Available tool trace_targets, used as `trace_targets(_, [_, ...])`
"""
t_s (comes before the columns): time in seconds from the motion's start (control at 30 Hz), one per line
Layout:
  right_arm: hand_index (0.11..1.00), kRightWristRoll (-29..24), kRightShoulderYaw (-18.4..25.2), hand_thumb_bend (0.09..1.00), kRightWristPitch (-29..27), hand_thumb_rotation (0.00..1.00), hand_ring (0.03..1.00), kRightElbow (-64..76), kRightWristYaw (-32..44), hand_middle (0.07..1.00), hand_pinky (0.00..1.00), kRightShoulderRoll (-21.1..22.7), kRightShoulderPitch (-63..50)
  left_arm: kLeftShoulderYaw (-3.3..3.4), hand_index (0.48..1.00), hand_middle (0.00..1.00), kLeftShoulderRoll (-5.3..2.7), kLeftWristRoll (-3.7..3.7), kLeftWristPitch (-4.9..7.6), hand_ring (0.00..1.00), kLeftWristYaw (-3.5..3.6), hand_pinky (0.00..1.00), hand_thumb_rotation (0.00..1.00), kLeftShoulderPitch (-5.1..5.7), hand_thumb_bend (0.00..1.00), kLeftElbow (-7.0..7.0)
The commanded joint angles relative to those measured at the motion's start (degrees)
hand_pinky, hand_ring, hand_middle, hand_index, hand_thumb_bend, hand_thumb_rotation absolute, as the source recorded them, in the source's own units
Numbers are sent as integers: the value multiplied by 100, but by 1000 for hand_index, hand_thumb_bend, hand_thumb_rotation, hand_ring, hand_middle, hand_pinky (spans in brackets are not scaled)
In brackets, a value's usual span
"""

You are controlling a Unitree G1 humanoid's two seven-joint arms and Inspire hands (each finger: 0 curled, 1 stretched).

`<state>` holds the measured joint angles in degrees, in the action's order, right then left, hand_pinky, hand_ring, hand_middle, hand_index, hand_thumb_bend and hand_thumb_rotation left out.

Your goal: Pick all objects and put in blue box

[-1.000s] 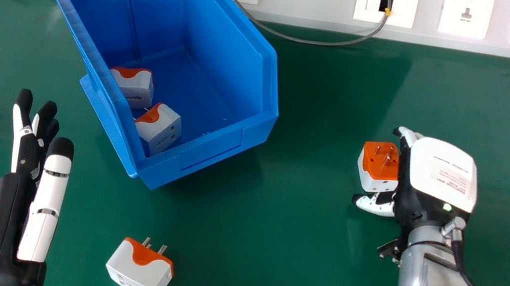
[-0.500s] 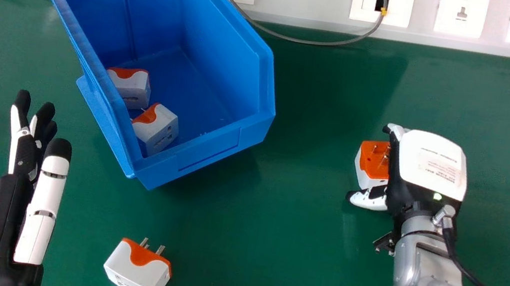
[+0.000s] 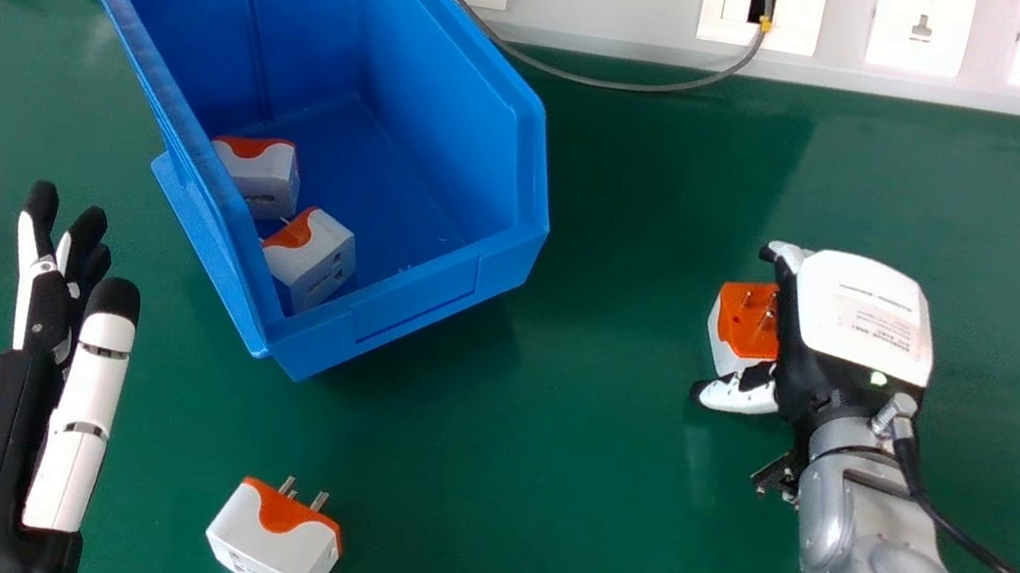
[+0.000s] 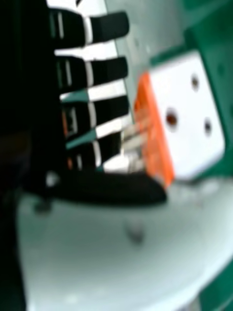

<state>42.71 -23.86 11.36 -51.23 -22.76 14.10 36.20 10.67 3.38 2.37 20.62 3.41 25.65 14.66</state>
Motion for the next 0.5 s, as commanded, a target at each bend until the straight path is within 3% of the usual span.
trace_targets(0.0, [732, -147, 110, 491, -12, 42, 665, -218, 11, 731, 571, 5, 158, 68, 1000, 1000, 68, 29, 0, 1000, 5, 1000, 933, 58, 310, 224])
trace_targets(0.03, [615, -203, 126, 493, -62, 80, 588, -303, 3, 667, 496, 1, 196, 72, 1000, 1000, 67, 32, -14, 1000, 6, 1000, 932, 64, 315, 256])
trace_targets(0.1, [570, -290, 129, 494, -192, 26, 476, -417, 8, 577, 375, 26, 253, 77, 1000, 1000, 52, 54, -63, 1000, 4, 1000, 923, 78, 310, 328])
trace_targets(0.3, [525, -336, 74, 486, -425, 0, 450, -505, -10, 562, 297, 118, 306, 80, 1000, 1000, 29, 63, -219, 1000, 3, 1000, 910, 92, 304, 475])
trace_targets(0.47, [534, -387, 55, 485, -419, 0, 444, -581, 57, 557, 292, 100, 359, 88, 1000, 1000, 40, 3, -233, 1000, -6, 1000, 909, 63, 306, 473])
